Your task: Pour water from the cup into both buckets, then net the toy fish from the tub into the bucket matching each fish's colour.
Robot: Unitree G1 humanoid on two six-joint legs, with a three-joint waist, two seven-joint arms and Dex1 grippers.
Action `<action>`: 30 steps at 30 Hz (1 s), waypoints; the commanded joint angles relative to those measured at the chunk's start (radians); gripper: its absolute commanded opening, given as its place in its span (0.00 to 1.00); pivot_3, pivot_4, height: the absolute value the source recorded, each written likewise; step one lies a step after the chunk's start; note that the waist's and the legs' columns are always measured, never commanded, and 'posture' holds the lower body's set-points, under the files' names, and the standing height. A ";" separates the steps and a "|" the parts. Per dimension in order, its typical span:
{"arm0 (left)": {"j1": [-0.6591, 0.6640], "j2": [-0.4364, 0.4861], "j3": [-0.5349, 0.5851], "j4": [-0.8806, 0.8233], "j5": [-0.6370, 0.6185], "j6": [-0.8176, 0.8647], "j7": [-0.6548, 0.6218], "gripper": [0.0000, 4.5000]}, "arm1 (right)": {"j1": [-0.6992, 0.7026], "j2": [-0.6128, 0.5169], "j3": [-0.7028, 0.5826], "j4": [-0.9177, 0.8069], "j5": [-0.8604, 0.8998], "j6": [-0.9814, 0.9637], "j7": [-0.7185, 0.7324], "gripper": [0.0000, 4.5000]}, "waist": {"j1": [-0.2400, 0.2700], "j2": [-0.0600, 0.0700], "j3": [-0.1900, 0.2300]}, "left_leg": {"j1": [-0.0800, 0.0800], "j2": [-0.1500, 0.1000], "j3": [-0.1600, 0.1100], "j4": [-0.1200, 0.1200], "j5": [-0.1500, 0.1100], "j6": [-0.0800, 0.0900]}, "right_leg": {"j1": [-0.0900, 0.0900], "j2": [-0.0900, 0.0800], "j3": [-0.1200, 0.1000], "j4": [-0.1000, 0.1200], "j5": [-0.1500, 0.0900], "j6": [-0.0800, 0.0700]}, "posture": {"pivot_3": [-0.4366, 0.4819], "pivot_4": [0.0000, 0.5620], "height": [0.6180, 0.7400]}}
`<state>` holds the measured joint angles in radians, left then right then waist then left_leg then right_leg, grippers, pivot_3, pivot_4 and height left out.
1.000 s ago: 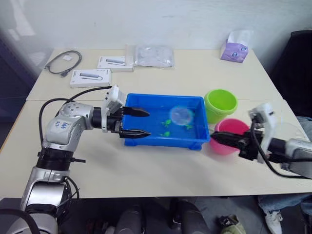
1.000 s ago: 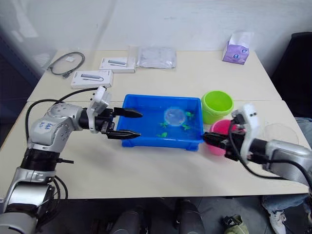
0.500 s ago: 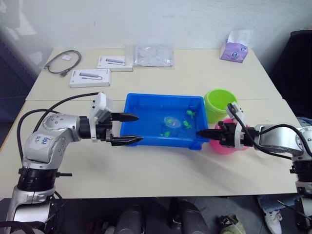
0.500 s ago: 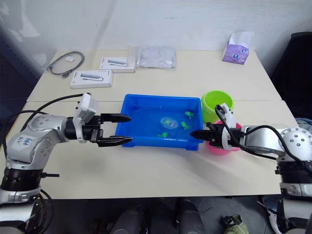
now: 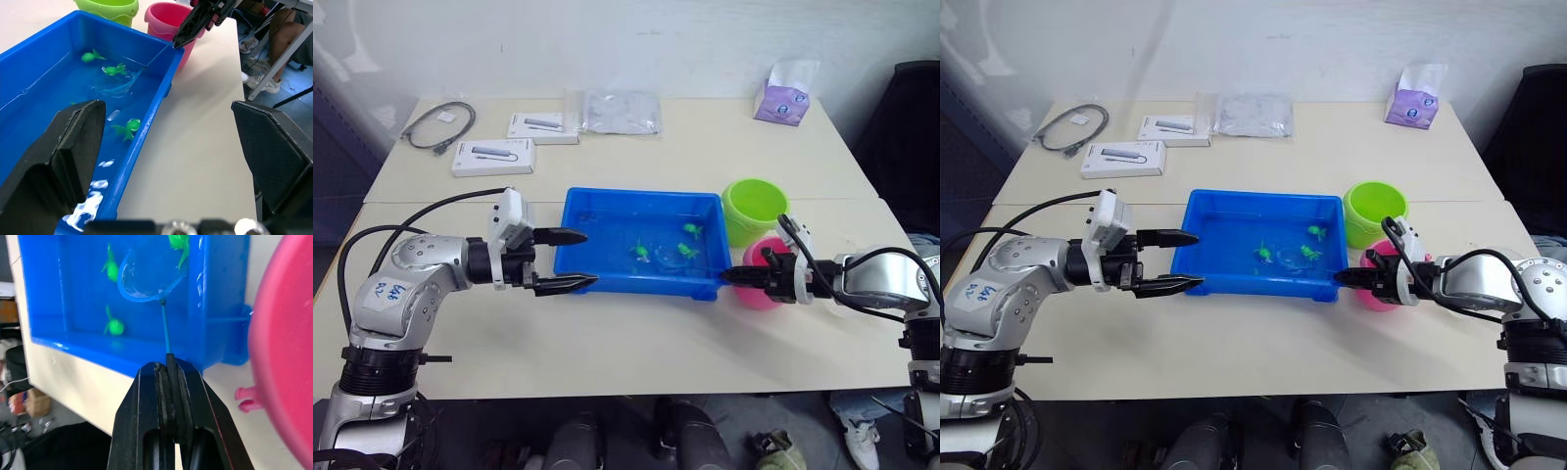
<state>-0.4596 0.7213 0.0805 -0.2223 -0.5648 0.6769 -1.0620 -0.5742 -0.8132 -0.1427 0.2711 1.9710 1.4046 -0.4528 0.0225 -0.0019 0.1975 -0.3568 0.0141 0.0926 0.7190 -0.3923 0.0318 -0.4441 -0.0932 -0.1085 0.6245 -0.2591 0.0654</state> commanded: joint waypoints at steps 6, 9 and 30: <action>-0.048 -0.013 -0.009 0.009 -0.015 -0.026 -0.008 0.98 | 0.027 0.050 -0.082 -0.130 0.001 -0.088 -0.235 0.00 | 0.002 0.000 0.000 | 0.000 0.000 0.000 0.000 0.000 0.000 | 0.000 0.000 0.000 0.000 0.000 0.000 | 0.48 0.27 1.00; -0.059 -0.017 -0.018 0.019 -0.013 -0.031 -0.013 0.98 | 0.053 0.129 -0.131 -0.183 0.001 -0.150 -0.355 0.00 | 0.000 0.000 0.000 | -0.001 0.000 0.000 0.000 0.000 0.000 | 0.000 0.000 0.000 -0.001 0.000 0.001 | 0.48 0.27 1.00; -0.084 -0.020 -0.038 0.073 -0.003 -0.075 -0.027 0.98 | 0.188 0.369 -0.240 -0.430 0.001 -0.251 -0.604 0.00 | 0.000 0.000 0.000 | 0.000 -0.001 0.000 -0.002 0.001 0.000 | 0.000 0.000 0.000 -0.002 0.001 0.001 | 0.48 0.27 1.00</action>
<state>-0.5339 0.7017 0.0351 -0.1428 -0.5641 0.6200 -1.0837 -0.4020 -0.4141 -0.3592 -0.1593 1.9821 1.1423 -1.0549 0.0223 -0.0022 0.1972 -0.3572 0.0134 0.0924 0.7170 -0.3918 0.0322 -0.4439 -0.0937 -0.1080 0.6222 -0.2586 0.0664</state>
